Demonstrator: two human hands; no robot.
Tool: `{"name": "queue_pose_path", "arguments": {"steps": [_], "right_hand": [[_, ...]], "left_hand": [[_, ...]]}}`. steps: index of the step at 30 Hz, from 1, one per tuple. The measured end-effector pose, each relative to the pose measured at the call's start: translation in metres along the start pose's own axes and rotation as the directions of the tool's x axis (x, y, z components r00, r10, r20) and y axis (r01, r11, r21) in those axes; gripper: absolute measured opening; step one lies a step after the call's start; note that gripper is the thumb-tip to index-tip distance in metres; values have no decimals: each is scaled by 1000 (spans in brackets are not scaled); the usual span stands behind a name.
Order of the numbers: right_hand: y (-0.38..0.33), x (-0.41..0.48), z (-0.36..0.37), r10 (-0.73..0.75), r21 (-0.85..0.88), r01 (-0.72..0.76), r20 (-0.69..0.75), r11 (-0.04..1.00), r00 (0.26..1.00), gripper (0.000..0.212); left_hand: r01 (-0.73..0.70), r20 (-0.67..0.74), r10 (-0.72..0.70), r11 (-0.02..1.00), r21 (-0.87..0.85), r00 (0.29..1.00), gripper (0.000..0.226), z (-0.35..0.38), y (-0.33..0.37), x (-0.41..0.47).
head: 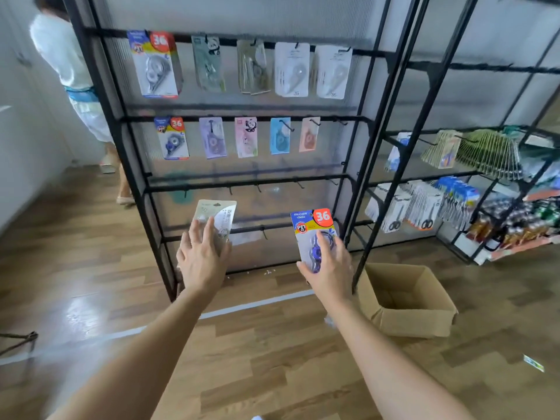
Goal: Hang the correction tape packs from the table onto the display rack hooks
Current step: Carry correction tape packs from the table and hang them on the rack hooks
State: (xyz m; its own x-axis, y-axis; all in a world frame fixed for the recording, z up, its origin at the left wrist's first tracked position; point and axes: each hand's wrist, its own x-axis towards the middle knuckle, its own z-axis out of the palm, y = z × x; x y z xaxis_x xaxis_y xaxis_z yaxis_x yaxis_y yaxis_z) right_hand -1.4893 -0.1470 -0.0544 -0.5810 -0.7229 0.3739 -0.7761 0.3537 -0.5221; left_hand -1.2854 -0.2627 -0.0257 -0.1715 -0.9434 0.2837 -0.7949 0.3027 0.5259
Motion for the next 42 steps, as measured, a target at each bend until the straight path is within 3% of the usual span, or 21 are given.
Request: {"name": "queue_pose_path", "arguments": {"steps": [4,12,21,37,42], "right_hand": [[-5,70,11,-12,-66,11,-21,998,1000,79],[-13,194,44,-61,30,66,-132,997,989,77],[-2,295,98,-140,75,153,-150,985,979,82],[-1,502,150,-390,72,413,-217,908,895,94],[-4,518,162,-431,35,459,-285,888,856,76]], "left_hand": [[-28,-34,28,1000,0,999,60,12,20,69],[-72,-81,67,995,-62,994,62,37,58,189],[-139,-160,130,989,-51,979,62,66,89,281],[-162,-463,141,987,-7,875,59,90,208,475],[-213,-522,198,977,31,830,57,100,221,499]]}}
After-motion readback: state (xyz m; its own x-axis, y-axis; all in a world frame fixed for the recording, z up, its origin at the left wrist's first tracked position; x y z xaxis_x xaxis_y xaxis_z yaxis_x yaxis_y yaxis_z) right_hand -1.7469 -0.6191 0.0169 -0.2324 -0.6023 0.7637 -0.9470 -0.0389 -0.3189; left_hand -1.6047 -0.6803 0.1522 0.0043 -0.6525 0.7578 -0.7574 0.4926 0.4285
